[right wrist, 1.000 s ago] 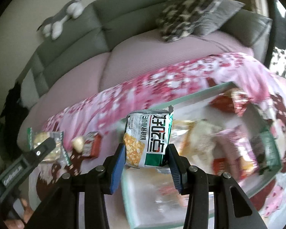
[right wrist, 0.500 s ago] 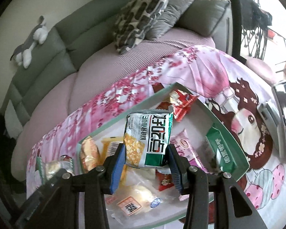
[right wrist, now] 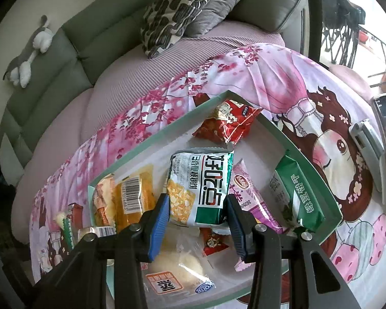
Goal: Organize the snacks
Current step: 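Open both grippers to drop the bread and corn snack bag into the tray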
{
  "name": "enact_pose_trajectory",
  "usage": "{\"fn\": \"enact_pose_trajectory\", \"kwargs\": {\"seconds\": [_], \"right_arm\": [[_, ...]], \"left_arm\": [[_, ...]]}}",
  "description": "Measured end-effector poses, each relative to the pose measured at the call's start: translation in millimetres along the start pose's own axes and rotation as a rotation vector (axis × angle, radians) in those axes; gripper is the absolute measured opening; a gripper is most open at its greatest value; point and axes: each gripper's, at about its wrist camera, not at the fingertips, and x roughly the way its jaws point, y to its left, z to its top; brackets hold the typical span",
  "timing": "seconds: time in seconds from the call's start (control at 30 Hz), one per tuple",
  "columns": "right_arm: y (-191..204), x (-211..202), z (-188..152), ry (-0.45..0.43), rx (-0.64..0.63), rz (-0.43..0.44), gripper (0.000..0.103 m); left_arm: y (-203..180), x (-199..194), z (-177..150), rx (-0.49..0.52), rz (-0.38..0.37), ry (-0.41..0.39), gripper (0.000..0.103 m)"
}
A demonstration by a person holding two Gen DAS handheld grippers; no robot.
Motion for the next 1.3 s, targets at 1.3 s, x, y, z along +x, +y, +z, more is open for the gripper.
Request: {"fn": "enact_pose_trajectory", "kwargs": {"seconds": [1.3], "right_arm": [[6.7,-2.1,1.2,0.004,-0.038,-0.059,0.061]], "left_arm": [[6.0,-17.2,7.8,-0.003,0.083,0.011,0.052]]}}
